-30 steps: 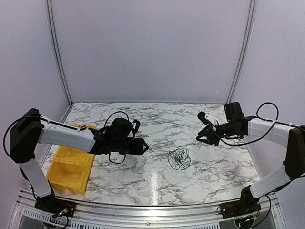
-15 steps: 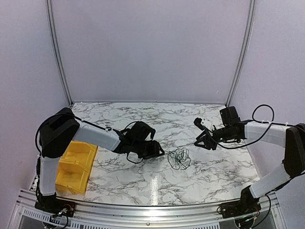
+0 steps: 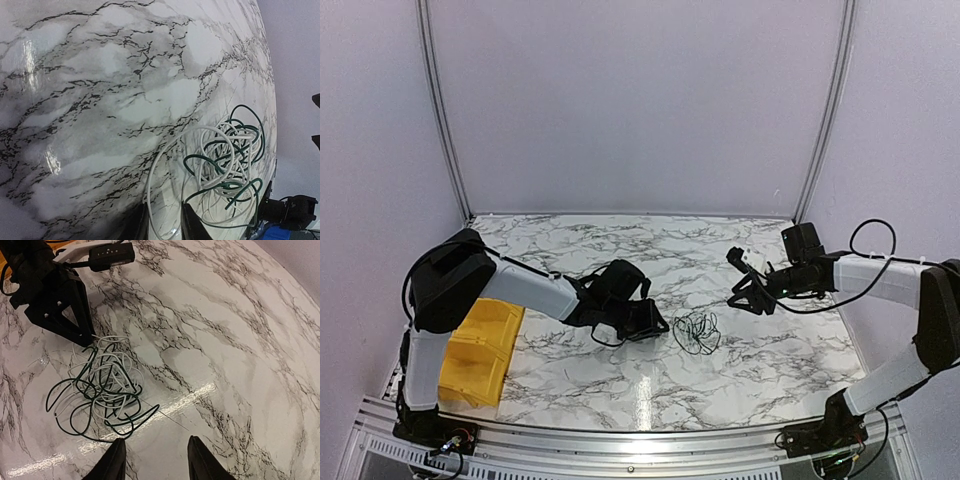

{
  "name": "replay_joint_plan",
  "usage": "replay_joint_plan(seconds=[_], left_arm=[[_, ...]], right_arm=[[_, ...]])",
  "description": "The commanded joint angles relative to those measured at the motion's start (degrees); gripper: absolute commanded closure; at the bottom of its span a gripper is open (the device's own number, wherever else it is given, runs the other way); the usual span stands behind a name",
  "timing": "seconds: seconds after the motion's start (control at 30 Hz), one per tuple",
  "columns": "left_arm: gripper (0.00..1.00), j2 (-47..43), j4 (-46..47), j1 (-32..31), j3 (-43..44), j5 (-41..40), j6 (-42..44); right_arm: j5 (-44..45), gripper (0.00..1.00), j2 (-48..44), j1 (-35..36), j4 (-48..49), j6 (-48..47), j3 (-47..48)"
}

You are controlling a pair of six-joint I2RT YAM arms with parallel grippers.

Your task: Untangle the cables

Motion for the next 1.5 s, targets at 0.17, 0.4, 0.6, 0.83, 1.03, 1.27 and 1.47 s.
replay_joint_plan(seconds=[0.17,0.4,0.6,0.83,1.03,1.27,1.47], left_arm=[[0.98,-0.7,-1.8,-0.8,-3.1,-3.3,1.7],[1.0,-2.2,-0.4,-0.8,-5.9,-3.4,1.7],[1.0,-4.2,-0.2,-0.8,-7.4,-4.0,2.8],[1.0,-4.8,-0.2,-0.8,-8.3,-4.3,3.1],[1.0,-5.0,0.0,-0.8,-8.4,-4.6,3.0],[1.0,-7.9,-0.2,-0.5,-9.3,-6.3,5.4],[1.0,-14.2,-4.1,1.1,-10.8,-10.3,10.1]], right_arm=[[0.3,0.29,0.0,7.7,-3.3,-1.5,6.8],[-0.7,0.02,12.7,14.4,-8.5,-1.0,16.8],[0.9,0.01,18.7,17.9,-7.7,0.4,19.3],[4.0,0.07,21.9,18.0,-4.3,1.8,17.5],[4.4,0.34,24.7,19.0,-4.8,-0.2,16.7],[8.2,0.76,28.0,19.3,-6.1,-0.6,16.8],[11.2,0.87,28.9,19.1,-6.0,-2.0,14.7]])
